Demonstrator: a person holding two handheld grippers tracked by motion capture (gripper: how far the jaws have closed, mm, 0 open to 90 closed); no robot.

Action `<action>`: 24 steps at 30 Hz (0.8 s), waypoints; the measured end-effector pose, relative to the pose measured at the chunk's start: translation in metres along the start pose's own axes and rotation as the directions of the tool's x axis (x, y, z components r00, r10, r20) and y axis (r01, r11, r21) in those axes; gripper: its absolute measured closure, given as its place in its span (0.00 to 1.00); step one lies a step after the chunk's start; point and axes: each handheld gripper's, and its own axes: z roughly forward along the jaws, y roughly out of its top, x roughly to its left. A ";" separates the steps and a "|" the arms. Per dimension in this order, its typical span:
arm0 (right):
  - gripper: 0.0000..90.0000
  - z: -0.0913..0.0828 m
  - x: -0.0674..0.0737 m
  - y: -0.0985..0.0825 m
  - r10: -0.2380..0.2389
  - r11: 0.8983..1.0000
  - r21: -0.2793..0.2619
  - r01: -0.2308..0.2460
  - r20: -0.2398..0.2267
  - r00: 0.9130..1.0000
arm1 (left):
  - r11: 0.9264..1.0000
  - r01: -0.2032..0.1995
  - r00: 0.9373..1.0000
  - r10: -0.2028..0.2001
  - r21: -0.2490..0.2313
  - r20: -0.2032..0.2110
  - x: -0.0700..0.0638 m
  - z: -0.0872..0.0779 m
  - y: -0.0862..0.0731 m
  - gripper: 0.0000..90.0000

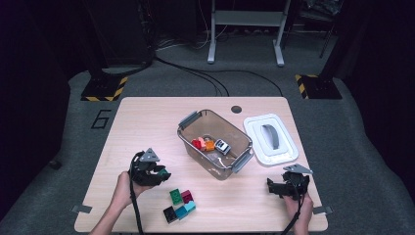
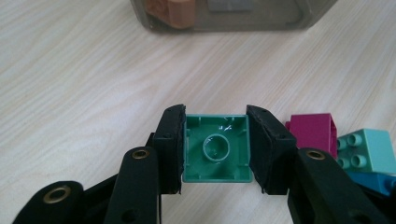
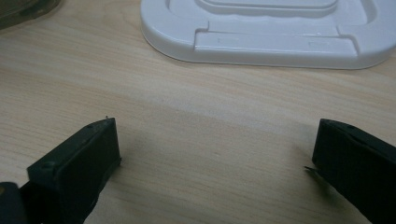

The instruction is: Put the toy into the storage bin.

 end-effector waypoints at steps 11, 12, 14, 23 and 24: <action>0.00 0.000 0.000 0.000 0.000 1.000 0.000 0.000 0.000 1.000 | 0.999 -0.002 1.000 0.002 -0.044 -0.009 0.010 -0.013 0.022 0.66; 0.00 0.000 0.000 0.000 0.000 1.000 0.000 0.000 0.000 1.000 | 0.999 0.000 1.000 -0.001 -0.050 -0.014 0.010 -0.014 0.024 0.66; 0.00 0.000 0.000 0.000 0.000 1.000 0.000 0.000 0.000 1.000 | 0.998 0.000 1.000 -0.001 -0.057 -0.017 0.012 -0.016 0.029 0.66; 0.00 0.000 0.000 0.000 0.002 1.000 0.001 -0.002 0.001 1.000 | 0.997 -0.024 0.999 0.022 -0.068 -0.025 0.013 -0.025 0.052 0.66; 0.00 0.000 0.000 0.000 0.001 1.000 0.000 -0.001 0.000 1.000 | 0.997 -0.025 0.999 0.023 -0.075 -0.027 0.013 -0.025 0.054 0.66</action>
